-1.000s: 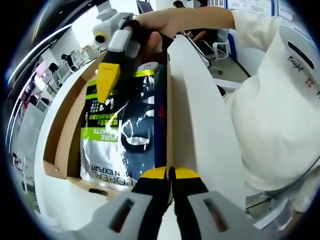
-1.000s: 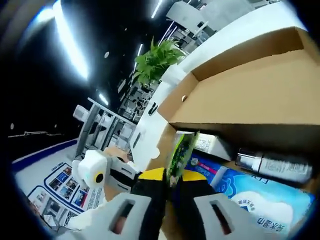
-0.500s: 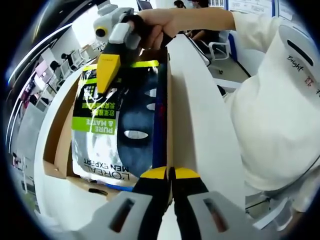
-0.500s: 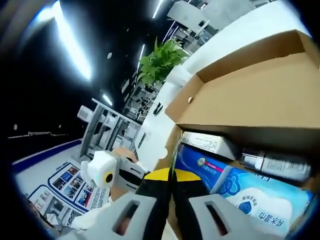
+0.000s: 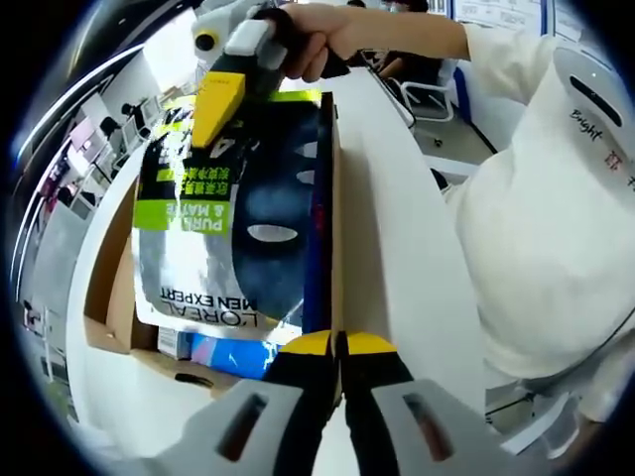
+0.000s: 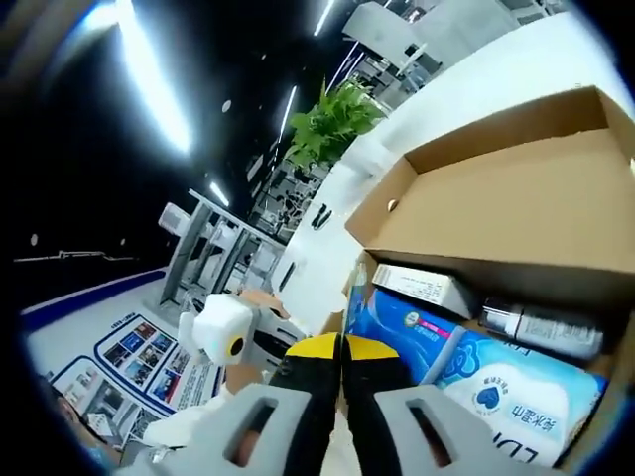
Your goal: Operate the shoe box by opening the lid, removing the specified soft item, and placing it in the target area until the item is outside and the box remains undamaged.
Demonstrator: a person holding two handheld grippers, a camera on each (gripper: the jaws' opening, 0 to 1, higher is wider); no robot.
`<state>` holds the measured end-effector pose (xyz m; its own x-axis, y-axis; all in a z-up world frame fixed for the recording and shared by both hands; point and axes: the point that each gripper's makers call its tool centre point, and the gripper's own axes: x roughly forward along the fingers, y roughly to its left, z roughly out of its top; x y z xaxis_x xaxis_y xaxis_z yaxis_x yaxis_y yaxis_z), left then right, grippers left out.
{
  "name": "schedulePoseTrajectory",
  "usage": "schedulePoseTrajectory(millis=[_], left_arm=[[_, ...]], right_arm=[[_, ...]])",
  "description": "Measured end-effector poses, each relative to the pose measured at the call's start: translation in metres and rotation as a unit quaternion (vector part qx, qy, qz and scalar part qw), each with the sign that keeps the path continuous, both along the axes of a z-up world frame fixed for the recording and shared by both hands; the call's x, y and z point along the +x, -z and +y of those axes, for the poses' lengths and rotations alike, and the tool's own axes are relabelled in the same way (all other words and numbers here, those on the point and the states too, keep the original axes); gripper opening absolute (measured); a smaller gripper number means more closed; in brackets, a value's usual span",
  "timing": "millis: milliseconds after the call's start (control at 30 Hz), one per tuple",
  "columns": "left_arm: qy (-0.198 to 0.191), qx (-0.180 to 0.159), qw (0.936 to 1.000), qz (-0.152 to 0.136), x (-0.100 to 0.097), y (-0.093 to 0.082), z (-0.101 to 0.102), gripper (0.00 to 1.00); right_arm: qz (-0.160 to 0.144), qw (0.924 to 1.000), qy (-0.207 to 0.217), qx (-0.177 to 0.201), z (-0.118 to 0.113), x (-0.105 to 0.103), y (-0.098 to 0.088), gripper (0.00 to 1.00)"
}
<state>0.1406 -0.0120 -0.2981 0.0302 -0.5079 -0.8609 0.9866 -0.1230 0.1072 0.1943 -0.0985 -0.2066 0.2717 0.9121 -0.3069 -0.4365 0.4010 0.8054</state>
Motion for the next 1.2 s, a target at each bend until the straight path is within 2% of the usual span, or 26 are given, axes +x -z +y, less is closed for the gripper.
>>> schedulePoseTrajectory(millis=[167, 200, 300, 367, 500, 600, 733, 800, 967, 1033, 1200], left_arm=[[0.001, 0.0, 1.0, 0.0, -0.001, 0.0, 0.0, 0.02], [0.0, -0.001, 1.0, 0.0, -0.001, 0.0, 0.0, 0.02], [-0.001, -0.001, 1.0, 0.001, -0.001, 0.0, 0.0, 0.02], [0.0, -0.002, 1.0, 0.001, -0.001, 0.0, -0.001, 0.02], [-0.001, -0.001, 1.0, 0.0, -0.001, 0.0, 0.0, 0.02], [-0.001, -0.002, 1.0, -0.001, -0.001, 0.0, 0.0, 0.02], [-0.002, -0.003, 1.0, 0.0, -0.001, 0.0, 0.0, 0.02], [-0.002, -0.003, 1.0, 0.001, -0.001, 0.0, 0.0, 0.02], [-0.003, -0.003, 1.0, 0.005, -0.001, 0.0, 0.0, 0.02], [-0.003, -0.002, 1.0, 0.005, -0.001, 0.0, 0.0, 0.02], [-0.003, -0.004, 1.0, 0.004, -0.001, 0.0, -0.001, 0.02]], right_arm=[[0.009, 0.9999, -0.005, 0.006, -0.004, -0.003, -0.006, 0.0], [0.001, 0.9998, -0.006, 0.017, -0.004, -0.002, -0.012, 0.0], [-0.001, 0.9998, -0.006, 0.017, -0.006, -0.002, -0.016, 0.0], [-0.017, 0.9996, -0.007, 0.023, -0.006, -0.005, -0.022, 0.0], [-0.017, 0.9988, -0.019, 0.042, -0.006, -0.016, -0.03, 0.0], [-0.016, 0.9982, -0.023, 0.053, -0.01, -0.016, -0.035, 0.0], [-0.021, 0.9986, -0.018, 0.046, -0.015, -0.018, -0.037, 0.0], [-0.031, 0.9978, -0.018, 0.055, -0.016, -0.021, -0.044, 0.0], [-0.029, 0.9969, -0.029, 0.067, -0.018, -0.032, -0.058, 0.0], [-0.039, 0.9963, -0.032, 0.07, -0.018, -0.04, -0.064, 0.0], [-0.05, 0.9966, -0.03, 0.058, -0.023, -0.048, -0.068, 0.0]])
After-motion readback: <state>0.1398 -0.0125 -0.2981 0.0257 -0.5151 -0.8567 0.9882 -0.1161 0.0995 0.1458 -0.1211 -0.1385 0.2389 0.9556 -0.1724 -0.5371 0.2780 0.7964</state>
